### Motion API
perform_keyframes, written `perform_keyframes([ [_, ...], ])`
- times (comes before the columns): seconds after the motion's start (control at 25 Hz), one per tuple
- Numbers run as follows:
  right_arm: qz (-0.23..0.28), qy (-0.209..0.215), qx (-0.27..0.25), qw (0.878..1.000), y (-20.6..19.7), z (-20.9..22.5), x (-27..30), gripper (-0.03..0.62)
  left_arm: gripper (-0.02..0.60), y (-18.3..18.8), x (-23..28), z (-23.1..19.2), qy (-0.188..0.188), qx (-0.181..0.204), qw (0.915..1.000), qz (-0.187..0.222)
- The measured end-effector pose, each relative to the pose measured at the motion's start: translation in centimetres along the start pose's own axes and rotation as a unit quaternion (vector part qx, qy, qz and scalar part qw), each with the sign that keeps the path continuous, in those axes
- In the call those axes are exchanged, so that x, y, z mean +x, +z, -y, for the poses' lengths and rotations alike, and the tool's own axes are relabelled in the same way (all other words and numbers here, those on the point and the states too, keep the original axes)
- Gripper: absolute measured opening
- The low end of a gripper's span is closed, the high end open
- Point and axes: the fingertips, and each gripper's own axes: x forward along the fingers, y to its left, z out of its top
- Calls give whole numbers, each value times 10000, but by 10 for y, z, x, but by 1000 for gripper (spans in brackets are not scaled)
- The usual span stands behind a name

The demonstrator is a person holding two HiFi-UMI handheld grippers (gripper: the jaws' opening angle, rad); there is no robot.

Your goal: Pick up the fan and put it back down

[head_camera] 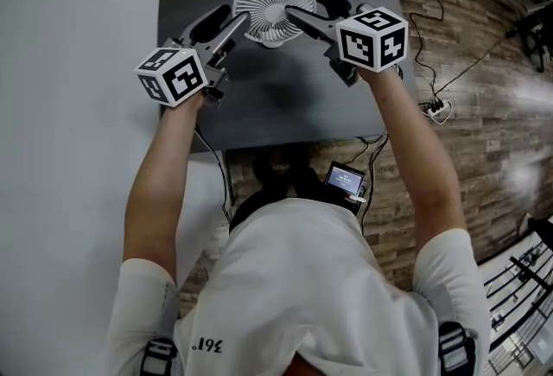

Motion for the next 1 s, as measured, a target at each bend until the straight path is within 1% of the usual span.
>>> perform_keyframes([
  [0.44, 48, -266, -17, 9996, 0, 5, -5, 275, 245, -1, -7, -3, 94, -24, 9999, 61],
  [0.76, 268, -607, 23, 9978, 11, 14, -21, 273, 241, 6, -13, 1, 175, -32, 9997, 158],
  [0.8, 286, -639, 11, 9975, 11, 14, -22, 273, 229, 6, -14, 0, 184, -25, 9997, 176],
  [0.92, 312, -698, -50, 9971, 9, 12, -24, 272, 144, 5, -21, -1, 233, 33, 9994, 261],
  [1.0, 313, -725, -106, 9968, 9, 9, -28, 270, 109, 6, -25, 3, 244, 80, 9992, 300],
])
